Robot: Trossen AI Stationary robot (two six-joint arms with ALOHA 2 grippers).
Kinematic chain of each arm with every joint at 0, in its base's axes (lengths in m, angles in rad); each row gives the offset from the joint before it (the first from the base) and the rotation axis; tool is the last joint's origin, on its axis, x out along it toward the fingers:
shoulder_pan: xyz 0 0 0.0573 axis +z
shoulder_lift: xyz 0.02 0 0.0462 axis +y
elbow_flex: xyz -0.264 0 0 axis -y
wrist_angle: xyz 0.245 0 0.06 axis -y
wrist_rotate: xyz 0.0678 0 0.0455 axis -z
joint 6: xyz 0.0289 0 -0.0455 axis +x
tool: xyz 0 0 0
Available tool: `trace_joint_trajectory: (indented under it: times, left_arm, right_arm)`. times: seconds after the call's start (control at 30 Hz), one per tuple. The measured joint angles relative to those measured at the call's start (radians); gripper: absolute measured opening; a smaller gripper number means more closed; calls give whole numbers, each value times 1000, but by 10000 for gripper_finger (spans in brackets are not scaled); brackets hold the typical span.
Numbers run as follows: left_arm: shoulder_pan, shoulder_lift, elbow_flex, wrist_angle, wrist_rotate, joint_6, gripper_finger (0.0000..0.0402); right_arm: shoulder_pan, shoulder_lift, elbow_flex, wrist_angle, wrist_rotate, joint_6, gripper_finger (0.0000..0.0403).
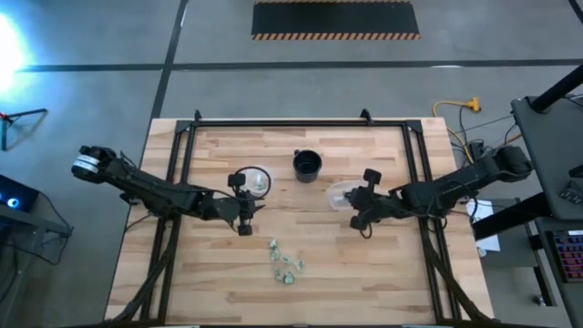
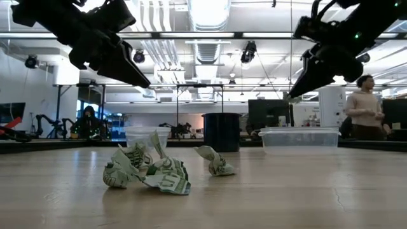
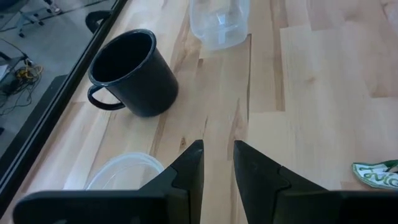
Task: Pick and place items into bin
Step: Put the stevia packet into the right transparent bin, then put the green stevia packet into the left transparent bin
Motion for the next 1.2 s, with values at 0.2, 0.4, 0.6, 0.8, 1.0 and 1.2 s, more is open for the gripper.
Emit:
trace_joint_trajectory:
  times: [0.2,0.4,0.6,0.8,1.0,1.2]
  left_arm:
    - [0,0,0,9,-25,21,70]
    - [0,0,0,9,-30,32,70]
    - [0,0,0,12,-31,40,70]
    - [0,0,0,39,-26,39,70]
    - [-1,27,-1,67,182,40,70]
    - [-24,133,4,139,281,34,70]
  right_arm:
    - [-63,11,-28,4,-15,-3,9]
    - [-102,12,-71,11,-55,31,9]
    - [-111,12,-101,67,-57,34,40]
    - [-111,11,-88,73,-58,24,91]
    - [-44,11,-62,122,-65,-41,113]
    - [93,11,-57,224,-66,-124,115]
